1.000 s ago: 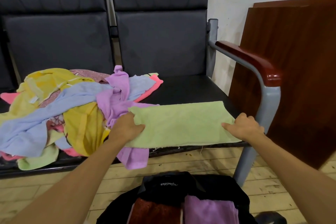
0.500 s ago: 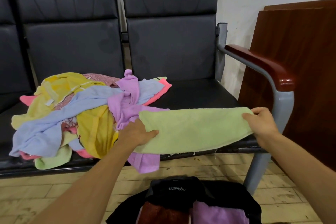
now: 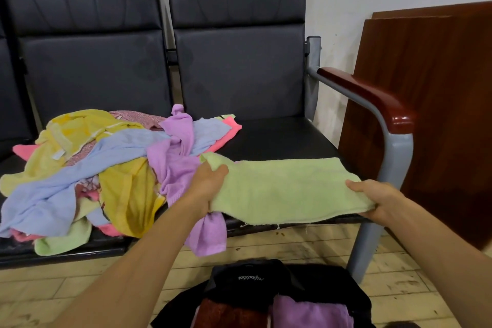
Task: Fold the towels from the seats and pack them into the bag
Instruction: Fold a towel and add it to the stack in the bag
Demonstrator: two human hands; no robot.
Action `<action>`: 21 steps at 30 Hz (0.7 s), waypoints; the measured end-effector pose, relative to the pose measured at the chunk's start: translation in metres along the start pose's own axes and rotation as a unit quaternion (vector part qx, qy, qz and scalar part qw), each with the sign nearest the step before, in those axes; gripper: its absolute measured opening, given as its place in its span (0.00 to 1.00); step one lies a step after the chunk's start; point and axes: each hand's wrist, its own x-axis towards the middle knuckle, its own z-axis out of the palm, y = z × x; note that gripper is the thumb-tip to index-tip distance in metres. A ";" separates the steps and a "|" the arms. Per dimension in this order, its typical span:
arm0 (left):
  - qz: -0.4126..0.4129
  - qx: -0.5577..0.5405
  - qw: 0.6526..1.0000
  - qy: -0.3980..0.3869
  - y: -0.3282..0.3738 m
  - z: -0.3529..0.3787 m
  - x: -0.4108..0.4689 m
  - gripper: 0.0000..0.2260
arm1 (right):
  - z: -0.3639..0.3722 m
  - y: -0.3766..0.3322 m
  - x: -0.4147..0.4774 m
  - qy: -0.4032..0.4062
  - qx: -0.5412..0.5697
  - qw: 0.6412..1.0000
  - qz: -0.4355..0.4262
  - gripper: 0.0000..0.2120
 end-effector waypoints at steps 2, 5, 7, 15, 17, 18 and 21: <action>-0.130 -0.155 0.978 -0.040 0.001 -0.010 0.002 0.05 | 0.002 0.000 -0.005 -0.023 0.003 1.000 0.012 0.10; -0.228 -0.185 0.950 -0.101 -0.010 -0.032 0.011 0.08 | 0.007 0.000 -0.013 -0.031 -0.011 0.999 0.001 0.08; -0.255 -0.165 0.948 -0.094 -0.016 -0.042 0.012 0.15 | 0.013 0.003 -0.015 -0.038 -0.048 0.998 -0.014 0.09; -0.177 -0.296 0.937 -0.044 -0.003 -0.068 0.000 0.10 | 0.042 0.004 -0.026 -0.093 -0.027 0.993 -0.074 0.15; -0.156 -0.314 0.936 -0.045 0.002 -0.070 -0.003 0.10 | 0.041 0.010 -0.021 -0.092 -0.049 0.992 -0.067 0.16; -0.143 -0.307 0.940 -0.053 0.005 -0.067 -0.004 0.09 | 0.039 0.013 -0.018 -0.097 -0.048 0.992 -0.062 0.16; -0.106 -0.244 0.960 -0.085 0.020 -0.051 -0.013 0.06 | 0.032 0.013 -0.015 -0.128 -0.021 0.991 -0.034 0.15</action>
